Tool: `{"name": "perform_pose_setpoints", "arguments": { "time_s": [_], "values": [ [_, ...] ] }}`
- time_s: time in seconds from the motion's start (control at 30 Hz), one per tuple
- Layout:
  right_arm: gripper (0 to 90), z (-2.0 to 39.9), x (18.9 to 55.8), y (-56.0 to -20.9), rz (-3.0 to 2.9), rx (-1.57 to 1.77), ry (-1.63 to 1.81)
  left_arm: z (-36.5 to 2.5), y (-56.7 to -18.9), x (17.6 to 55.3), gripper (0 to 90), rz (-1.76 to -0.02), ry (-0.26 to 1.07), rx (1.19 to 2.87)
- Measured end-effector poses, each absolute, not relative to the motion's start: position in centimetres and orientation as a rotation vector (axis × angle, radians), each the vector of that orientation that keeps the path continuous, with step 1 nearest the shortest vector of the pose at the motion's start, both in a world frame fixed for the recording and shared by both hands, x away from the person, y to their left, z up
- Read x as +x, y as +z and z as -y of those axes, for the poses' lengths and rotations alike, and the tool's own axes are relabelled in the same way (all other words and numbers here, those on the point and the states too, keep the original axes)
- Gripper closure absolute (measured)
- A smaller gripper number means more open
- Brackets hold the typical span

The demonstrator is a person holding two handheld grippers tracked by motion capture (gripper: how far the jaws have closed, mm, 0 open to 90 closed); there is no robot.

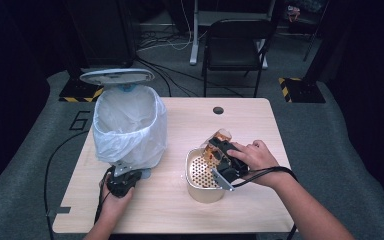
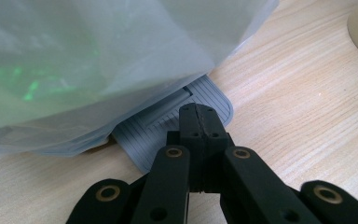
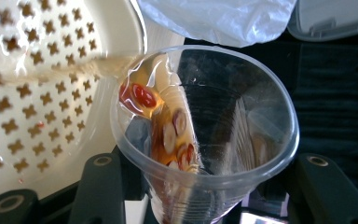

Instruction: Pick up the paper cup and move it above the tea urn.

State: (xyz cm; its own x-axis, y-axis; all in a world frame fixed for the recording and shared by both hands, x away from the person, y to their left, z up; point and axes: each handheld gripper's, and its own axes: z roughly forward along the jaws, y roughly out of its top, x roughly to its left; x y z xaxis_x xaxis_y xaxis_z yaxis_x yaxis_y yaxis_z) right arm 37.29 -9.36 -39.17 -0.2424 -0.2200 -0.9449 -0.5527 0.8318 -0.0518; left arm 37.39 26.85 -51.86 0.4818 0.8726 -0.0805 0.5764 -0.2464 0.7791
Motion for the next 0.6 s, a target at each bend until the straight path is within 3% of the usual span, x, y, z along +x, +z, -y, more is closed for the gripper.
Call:
{"name": "perform_pose_setpoints", "arguments": {
  "time_s": [0.6],
  "values": [
    [49.0, 8.5, 35.8, -40.7, -1.5, -0.875, 0.006, -26.9, -51.8, 37.4, 90.0, -1.201, 0.481, 1.951]
  ]
}}
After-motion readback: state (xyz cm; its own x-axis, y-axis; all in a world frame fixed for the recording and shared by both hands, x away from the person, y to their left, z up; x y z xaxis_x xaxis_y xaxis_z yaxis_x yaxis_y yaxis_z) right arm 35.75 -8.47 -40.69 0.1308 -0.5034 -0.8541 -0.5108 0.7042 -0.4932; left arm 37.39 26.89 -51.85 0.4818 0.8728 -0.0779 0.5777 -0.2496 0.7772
